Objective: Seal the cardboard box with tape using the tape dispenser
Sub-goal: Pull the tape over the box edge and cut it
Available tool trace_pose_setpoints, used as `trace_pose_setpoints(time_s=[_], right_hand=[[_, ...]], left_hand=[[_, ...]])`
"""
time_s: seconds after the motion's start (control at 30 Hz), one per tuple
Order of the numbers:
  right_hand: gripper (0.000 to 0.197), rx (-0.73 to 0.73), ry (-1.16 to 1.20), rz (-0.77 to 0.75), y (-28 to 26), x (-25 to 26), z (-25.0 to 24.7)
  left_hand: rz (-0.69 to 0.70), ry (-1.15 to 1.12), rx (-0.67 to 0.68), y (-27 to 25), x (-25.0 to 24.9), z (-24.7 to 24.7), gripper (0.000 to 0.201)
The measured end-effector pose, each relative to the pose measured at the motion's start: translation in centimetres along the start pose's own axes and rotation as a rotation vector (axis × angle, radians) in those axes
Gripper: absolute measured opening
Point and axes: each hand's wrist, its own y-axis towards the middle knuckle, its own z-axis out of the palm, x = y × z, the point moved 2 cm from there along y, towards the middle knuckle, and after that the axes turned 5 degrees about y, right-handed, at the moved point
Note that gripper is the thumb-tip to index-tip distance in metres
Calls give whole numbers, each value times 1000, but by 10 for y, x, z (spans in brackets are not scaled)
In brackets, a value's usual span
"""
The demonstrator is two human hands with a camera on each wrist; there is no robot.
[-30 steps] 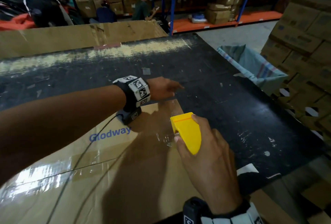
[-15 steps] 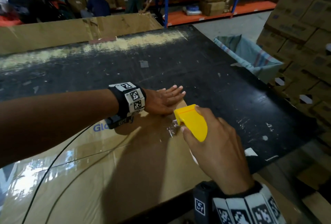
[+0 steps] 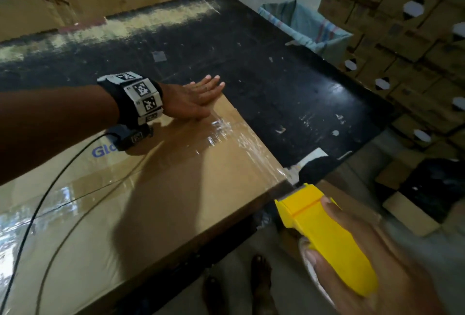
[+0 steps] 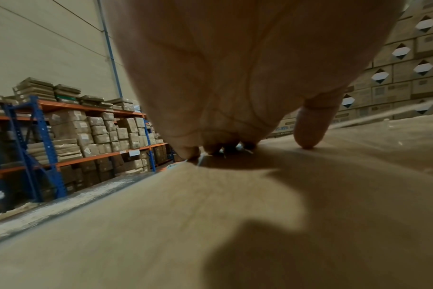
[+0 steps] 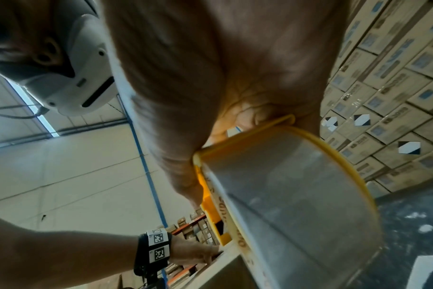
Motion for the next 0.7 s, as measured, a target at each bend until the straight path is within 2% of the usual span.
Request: trace_pose_setpoints(time_s=[0.07,0.3,0.37,0.47,0.57,0.63,0.7], right_hand=[[69,16,-4,46,-3,-8,4],[64,97,70,33,14,-38,32],[59,162,32,27,22,-58,45],[67,311,-20,59,14,-99,70],[59,251,166,60,9,-114,70],[51,182,254,43,13,-113,60],[52,144,309,-5,18,-114,52]], left_hand=[[-3,-2,-23,-1,-2,1,91],[-20,12,-38,-2,-5,2,91],[-45,26,-58,-2,-7,3,91],[-107,8,-68,-4,-16,3,94],[-102,-15,-124,-16,-46,3,101],[-30,-50,-107,-26,-85,6,105],[20,-53,-55,-34,-128,10,104]])
